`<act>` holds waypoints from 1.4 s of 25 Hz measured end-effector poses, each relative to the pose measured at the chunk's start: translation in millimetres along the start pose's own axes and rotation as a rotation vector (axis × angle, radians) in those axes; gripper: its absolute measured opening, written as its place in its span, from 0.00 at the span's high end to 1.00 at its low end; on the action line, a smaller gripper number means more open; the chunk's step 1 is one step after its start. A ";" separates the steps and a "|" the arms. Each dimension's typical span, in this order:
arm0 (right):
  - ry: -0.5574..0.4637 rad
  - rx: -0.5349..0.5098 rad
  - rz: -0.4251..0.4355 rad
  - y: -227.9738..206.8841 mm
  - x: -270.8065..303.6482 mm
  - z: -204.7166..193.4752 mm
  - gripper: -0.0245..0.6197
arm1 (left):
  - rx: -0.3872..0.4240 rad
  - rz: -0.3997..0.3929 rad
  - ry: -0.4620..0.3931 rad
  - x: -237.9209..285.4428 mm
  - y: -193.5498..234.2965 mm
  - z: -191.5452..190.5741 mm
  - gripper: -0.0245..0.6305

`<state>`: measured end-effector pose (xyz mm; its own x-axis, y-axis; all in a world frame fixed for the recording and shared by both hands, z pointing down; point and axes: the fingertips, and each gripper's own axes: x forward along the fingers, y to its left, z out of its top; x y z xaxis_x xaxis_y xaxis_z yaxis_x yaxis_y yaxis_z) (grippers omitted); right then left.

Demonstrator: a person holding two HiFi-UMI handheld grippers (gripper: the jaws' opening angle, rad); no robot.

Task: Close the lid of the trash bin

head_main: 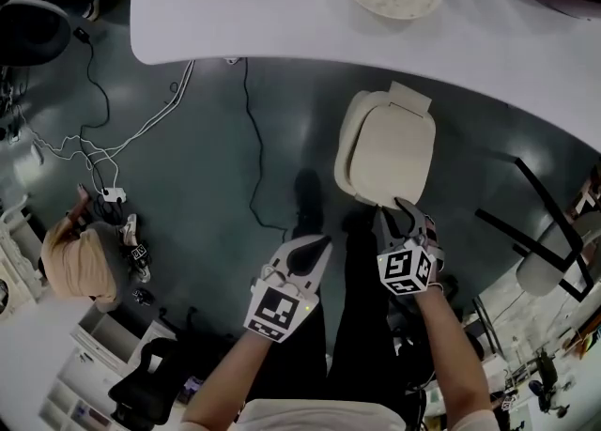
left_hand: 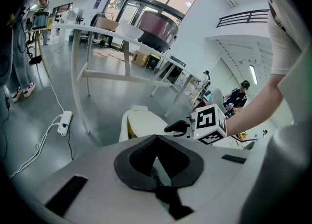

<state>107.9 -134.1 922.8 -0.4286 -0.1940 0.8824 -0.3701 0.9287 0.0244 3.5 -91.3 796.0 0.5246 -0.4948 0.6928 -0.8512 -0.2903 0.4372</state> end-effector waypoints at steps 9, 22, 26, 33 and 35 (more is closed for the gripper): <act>0.050 0.053 0.090 21.6 39.8 -27.1 0.72 | 0.001 -0.003 0.013 13.7 16.1 -15.1 0.94; 0.141 0.120 0.118 29.3 80.3 -53.2 0.75 | -0.016 -0.001 0.028 22.6 25.3 -35.6 0.94; 0.138 0.104 0.098 27.3 83.8 -53.9 0.78 | -0.022 0.008 0.028 20.8 27.7 -40.1 0.94; 0.151 0.088 0.123 27.8 86.2 -55.3 0.79 | -0.029 0.034 0.026 13.6 29.4 -46.7 0.94; 0.160 0.081 0.133 30.8 81.5 -55.2 0.78 | -0.027 0.043 0.023 9.3 26.6 -46.6 0.94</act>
<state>107.1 -103.8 1021.4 -0.3445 -0.0134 0.9387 -0.3870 0.9130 -0.1291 -13.6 -65.5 840.8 0.4881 -0.4875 0.7239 -0.8724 -0.2465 0.4221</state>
